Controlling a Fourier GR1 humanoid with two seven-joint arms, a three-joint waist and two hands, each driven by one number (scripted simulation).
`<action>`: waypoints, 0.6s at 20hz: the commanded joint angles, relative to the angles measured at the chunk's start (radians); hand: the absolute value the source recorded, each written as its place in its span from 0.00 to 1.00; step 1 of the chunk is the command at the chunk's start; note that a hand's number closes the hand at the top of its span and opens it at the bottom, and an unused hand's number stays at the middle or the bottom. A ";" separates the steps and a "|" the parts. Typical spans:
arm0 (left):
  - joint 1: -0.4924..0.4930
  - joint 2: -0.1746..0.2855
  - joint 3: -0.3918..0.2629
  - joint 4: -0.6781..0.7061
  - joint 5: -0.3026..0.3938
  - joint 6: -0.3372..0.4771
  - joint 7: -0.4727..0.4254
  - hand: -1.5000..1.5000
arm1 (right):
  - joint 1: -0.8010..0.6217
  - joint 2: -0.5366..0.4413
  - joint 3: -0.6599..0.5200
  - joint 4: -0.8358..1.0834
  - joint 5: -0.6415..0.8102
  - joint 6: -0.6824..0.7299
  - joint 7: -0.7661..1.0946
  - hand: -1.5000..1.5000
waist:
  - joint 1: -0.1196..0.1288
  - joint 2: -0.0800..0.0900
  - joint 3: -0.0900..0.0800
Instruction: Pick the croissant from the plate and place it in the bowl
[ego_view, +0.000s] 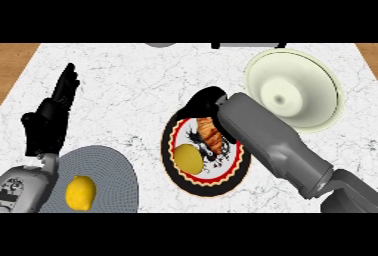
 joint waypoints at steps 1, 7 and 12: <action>0.032 -0.026 -0.004 -0.052 -0.034 0.018 0.037 0.50 | 0.011 0.065 -0.017 0.085 0.059 -0.031 -0.011 0.00 | 0.002 -0.002 0.000; 0.027 -0.031 0.054 0.012 -0.006 -0.047 -0.027 0.50 | 0.013 0.106 -0.037 0.209 0.132 -0.113 -0.085 0.00 | 0.002 0.001 0.000; 0.042 -0.026 0.058 -0.049 -0.030 -0.053 0.013 0.50 | 0.020 0.117 -0.010 0.230 0.204 -0.193 -0.174 1.00 | 0.004 0.000 0.000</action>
